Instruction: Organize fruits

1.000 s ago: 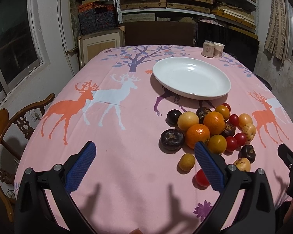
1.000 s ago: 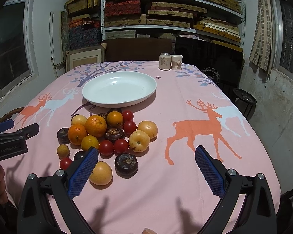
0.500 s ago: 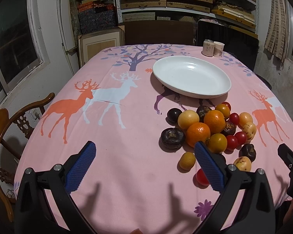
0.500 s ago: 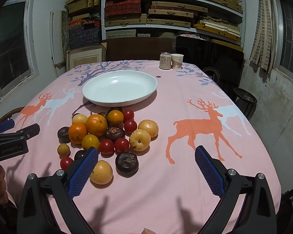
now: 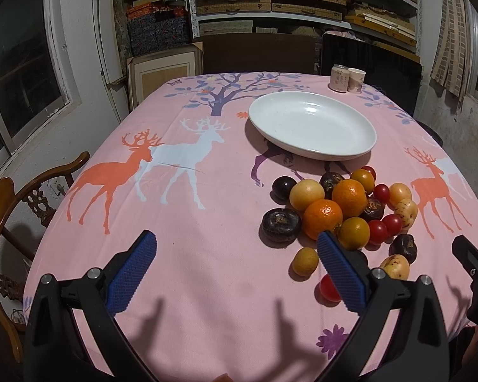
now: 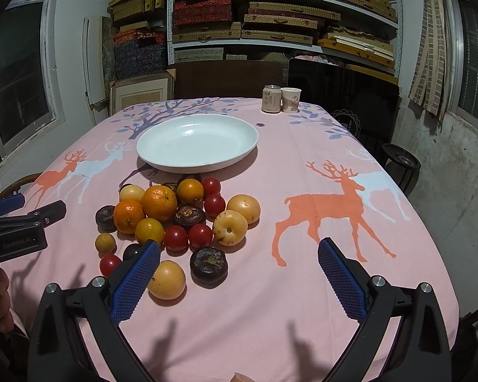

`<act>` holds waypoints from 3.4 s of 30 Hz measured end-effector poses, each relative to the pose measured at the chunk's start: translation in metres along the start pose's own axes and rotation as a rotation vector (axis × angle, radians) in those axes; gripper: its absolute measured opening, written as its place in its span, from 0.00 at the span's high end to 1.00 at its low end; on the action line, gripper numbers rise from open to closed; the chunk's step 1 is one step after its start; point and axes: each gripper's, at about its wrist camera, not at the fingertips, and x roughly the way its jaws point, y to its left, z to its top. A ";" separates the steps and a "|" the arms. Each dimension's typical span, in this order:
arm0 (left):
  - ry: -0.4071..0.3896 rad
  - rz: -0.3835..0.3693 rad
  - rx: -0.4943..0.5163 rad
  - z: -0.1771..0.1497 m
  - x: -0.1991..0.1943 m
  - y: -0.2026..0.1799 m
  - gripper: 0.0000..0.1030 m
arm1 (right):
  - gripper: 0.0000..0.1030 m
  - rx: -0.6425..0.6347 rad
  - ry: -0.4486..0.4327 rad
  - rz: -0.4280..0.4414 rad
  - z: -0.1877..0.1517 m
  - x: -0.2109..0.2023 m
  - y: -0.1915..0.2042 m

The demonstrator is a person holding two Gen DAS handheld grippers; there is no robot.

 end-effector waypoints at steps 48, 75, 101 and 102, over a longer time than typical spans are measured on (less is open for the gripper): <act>0.086 -0.010 0.036 -0.022 0.024 0.010 0.04 | 0.60 -0.305 0.216 0.220 -0.026 0.063 0.066; 0.172 -0.291 0.187 -0.052 0.041 -0.071 0.70 | 0.60 -0.055 0.127 0.242 -0.027 0.026 -0.021; 0.021 -0.337 0.143 -0.010 0.011 -0.046 0.72 | 0.60 -0.040 0.099 0.317 0.006 0.027 -0.023; 0.023 -0.343 0.141 0.000 0.014 -0.045 0.72 | 0.60 -0.046 0.084 0.324 0.016 0.027 -0.024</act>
